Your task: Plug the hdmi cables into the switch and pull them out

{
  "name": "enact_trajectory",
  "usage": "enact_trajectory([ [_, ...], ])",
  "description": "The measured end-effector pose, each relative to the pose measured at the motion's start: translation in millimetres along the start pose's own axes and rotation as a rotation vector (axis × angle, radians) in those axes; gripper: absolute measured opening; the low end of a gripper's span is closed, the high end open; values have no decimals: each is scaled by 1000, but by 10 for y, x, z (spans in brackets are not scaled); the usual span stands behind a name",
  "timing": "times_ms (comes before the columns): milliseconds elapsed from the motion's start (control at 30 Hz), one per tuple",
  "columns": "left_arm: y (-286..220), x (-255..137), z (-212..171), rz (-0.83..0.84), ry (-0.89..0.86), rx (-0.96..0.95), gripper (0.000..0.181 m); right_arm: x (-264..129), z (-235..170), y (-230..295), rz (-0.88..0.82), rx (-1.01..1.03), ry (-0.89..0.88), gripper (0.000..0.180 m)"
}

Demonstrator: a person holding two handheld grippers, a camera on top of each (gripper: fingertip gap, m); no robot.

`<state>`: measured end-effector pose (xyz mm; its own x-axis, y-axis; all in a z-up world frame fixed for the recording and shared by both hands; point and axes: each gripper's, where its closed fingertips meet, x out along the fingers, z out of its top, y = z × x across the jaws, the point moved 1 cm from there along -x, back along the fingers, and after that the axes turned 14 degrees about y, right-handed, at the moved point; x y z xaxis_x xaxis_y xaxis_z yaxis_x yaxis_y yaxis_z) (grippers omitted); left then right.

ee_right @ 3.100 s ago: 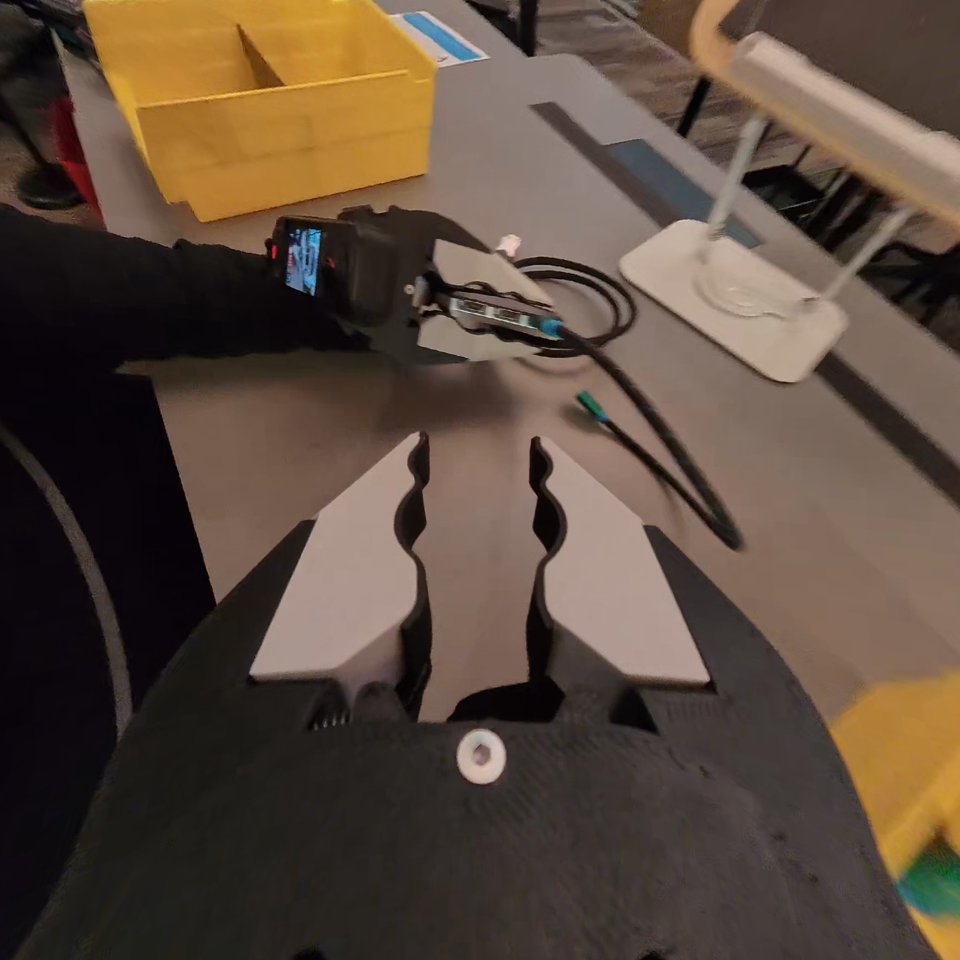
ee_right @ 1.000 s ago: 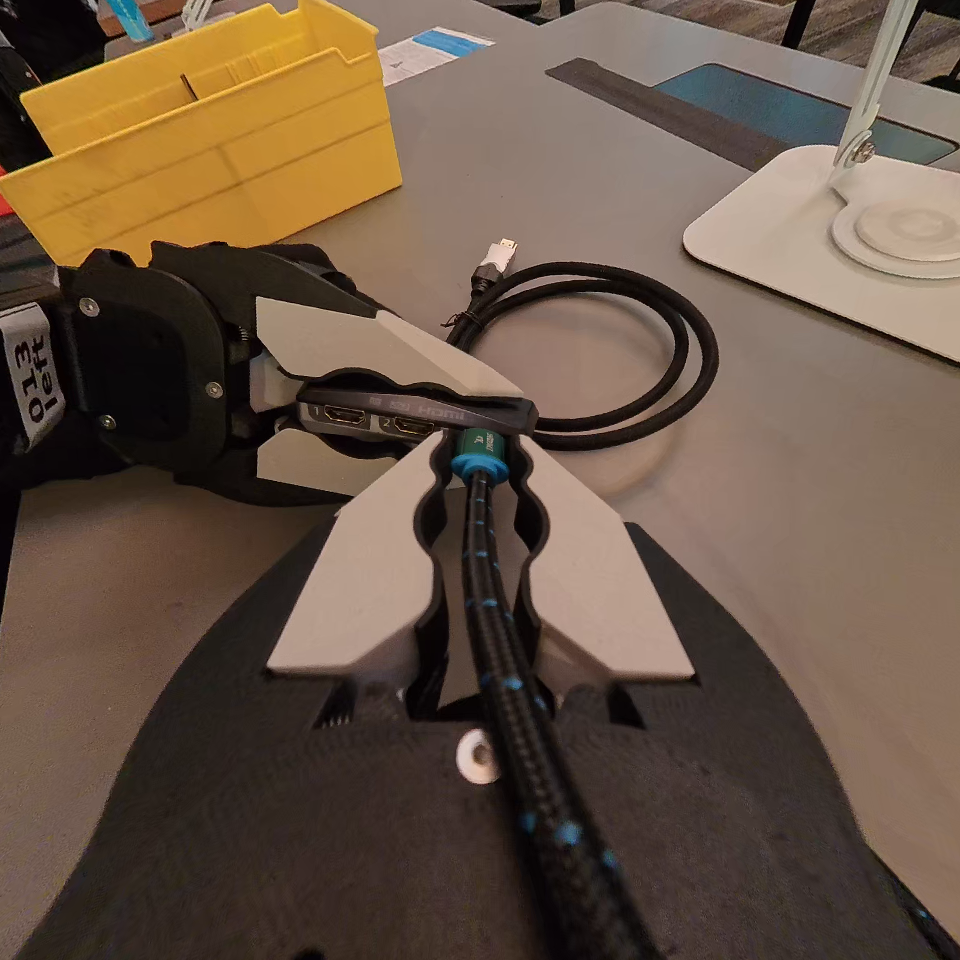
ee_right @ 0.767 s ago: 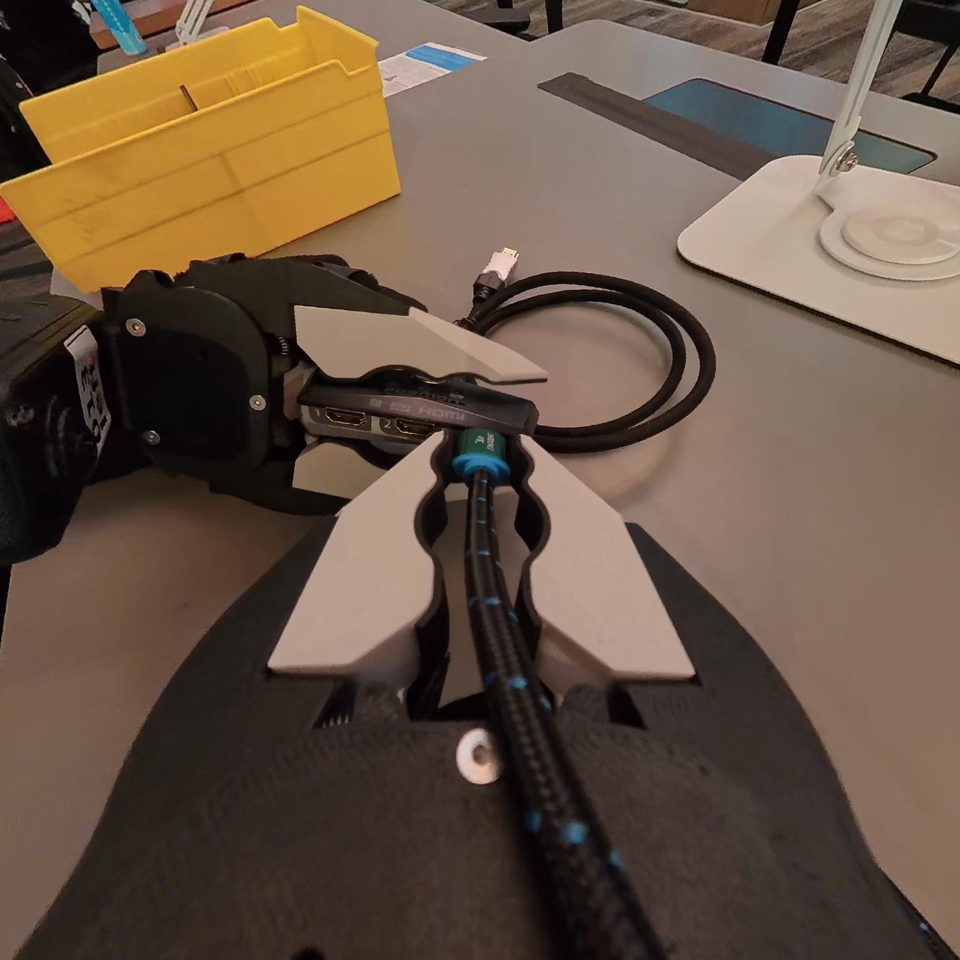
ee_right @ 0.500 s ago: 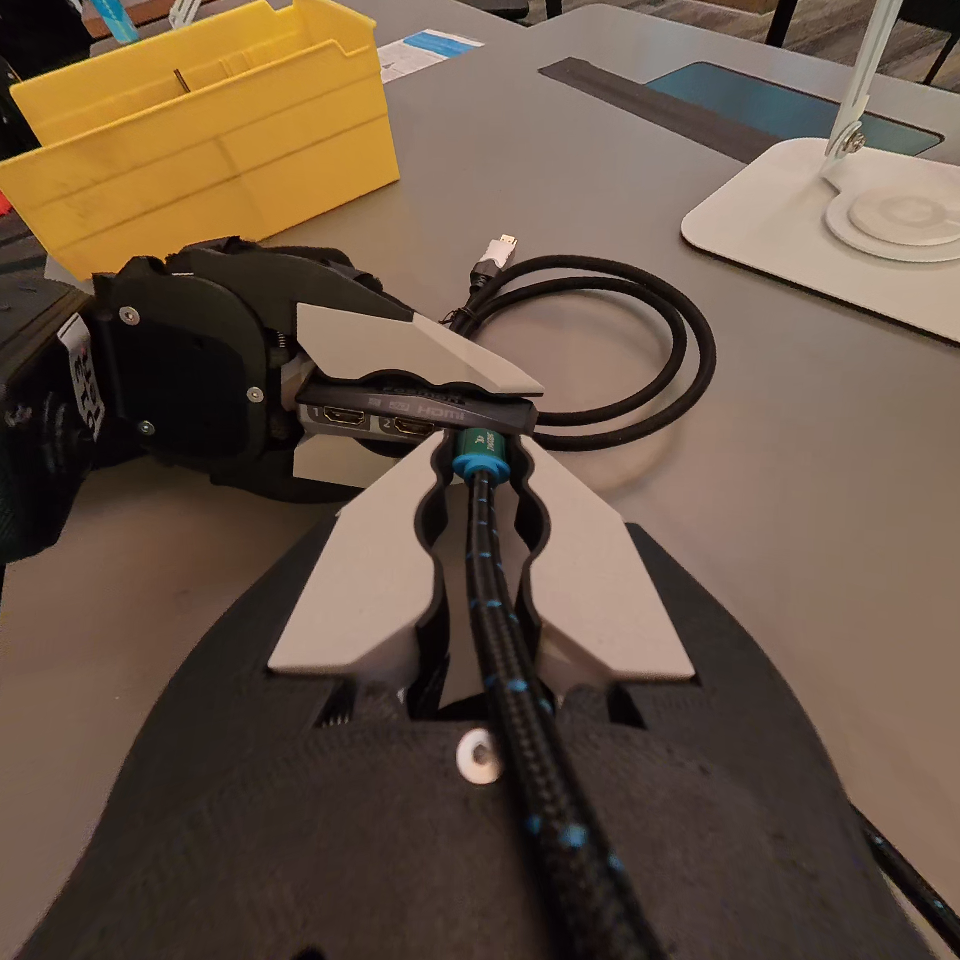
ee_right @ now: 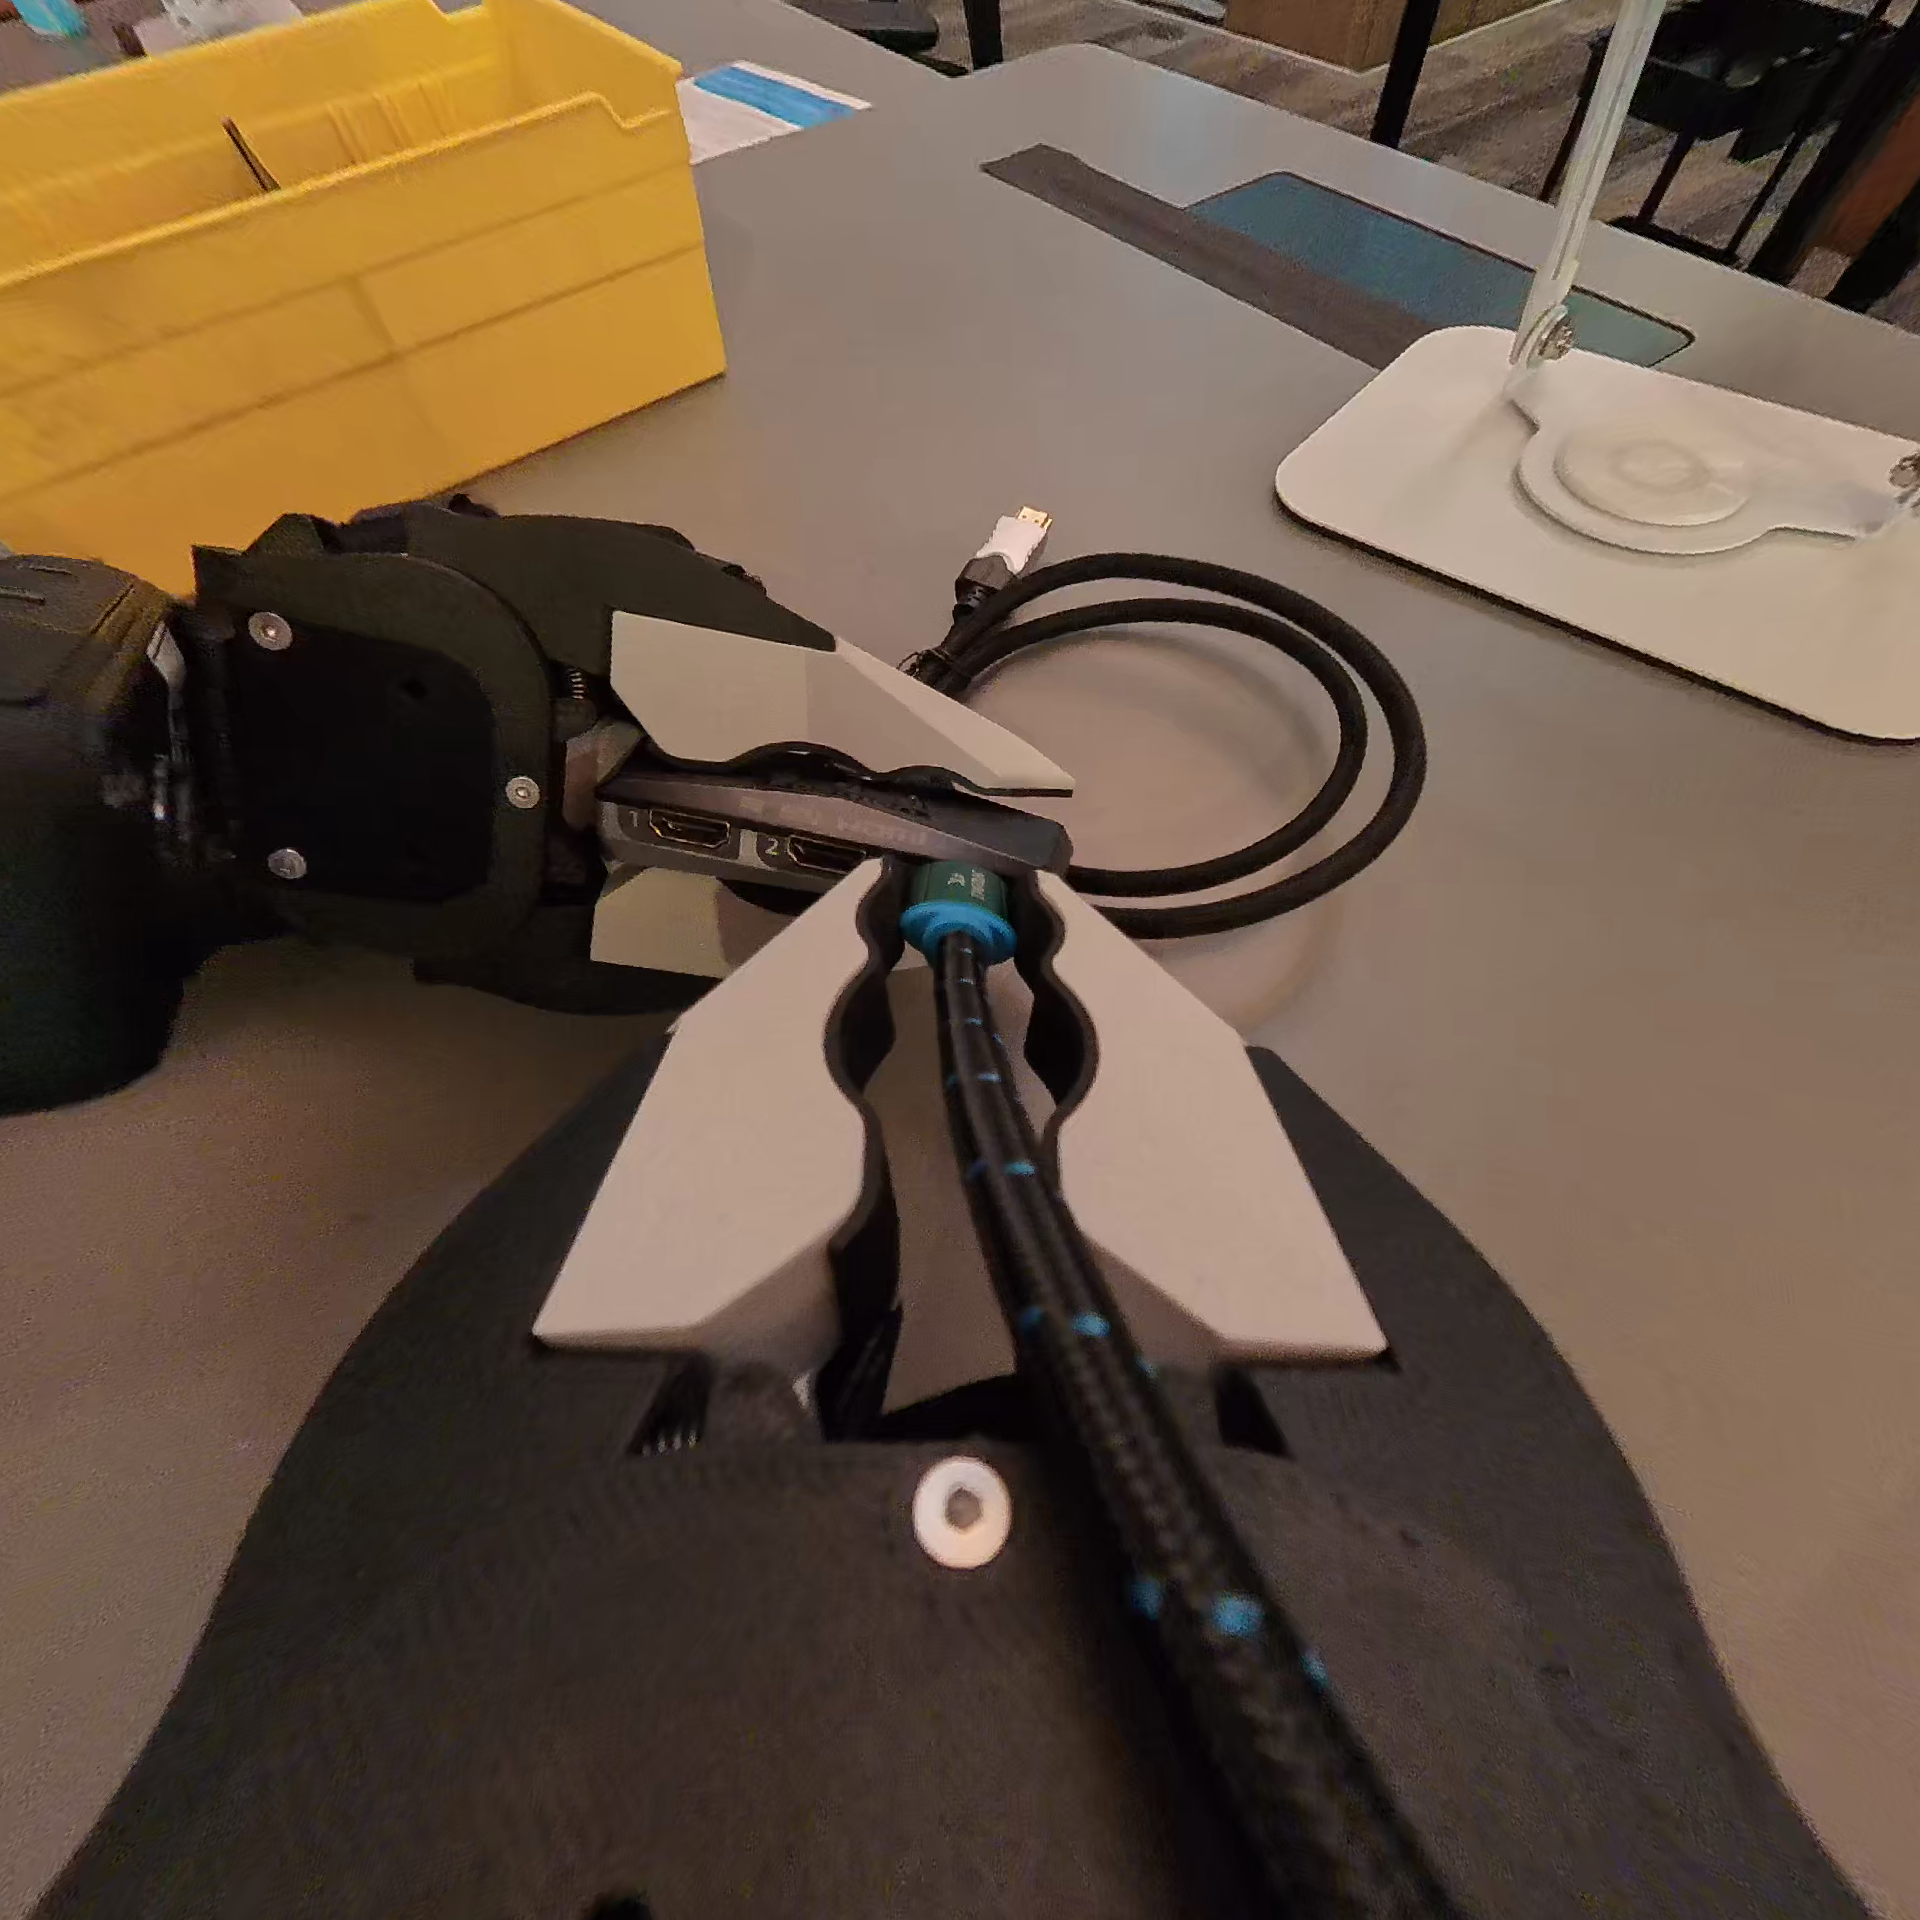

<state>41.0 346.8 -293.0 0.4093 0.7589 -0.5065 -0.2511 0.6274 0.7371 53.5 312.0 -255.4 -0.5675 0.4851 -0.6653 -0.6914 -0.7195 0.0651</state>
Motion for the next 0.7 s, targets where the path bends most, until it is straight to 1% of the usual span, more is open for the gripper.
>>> enact_trajectory([
  [67, 17, -23, 23, 0, -25, -11, 32, -7, 10, 11, -2, -15, -9, 19],
  [133, 7, -57, 53, -17, -53, -12, 36, -8, 12, 16, 5, -15, -10, 19],
  [267, -84, -165, 75, -86, -83, 21, 56, -25, -9, -4, 0, -34, -3, 19],
  [400, -71, -332, 41, -194, -73, 56, 68, -69, -29, 25, 8, -83, -5, 19],
  [433, -39, -384, 49, -250, -66, 52, 72, -78, -36, 40, 18, -99, -7, 19],
  [467, -27, -424, 54, -320, -49, 65, 83, -86, -37, 58, 34, -107, -15, 18],
  [533, -51, -447, 28, -462, 31, 124, 99, -105, -19, 89, 61, -119, -35, 18],
  [567, -111, -453, 12, -538, 67, 168, 104, -108, -15, 103, 68, -129, -37, 18],
  [600, -201, -463, -23, -631, 111, 205, 104, -104, -16, 112, 69, -141, -35, 18],
  [667, -343, -454, -94, -755, 186, 264, 113, -96, -31, 131, 65, -168, -30, 19],
  [700, -415, -469, -108, -814, 203, 281, 120, -98, -42, 153, 73, -182, -29, 17],
])
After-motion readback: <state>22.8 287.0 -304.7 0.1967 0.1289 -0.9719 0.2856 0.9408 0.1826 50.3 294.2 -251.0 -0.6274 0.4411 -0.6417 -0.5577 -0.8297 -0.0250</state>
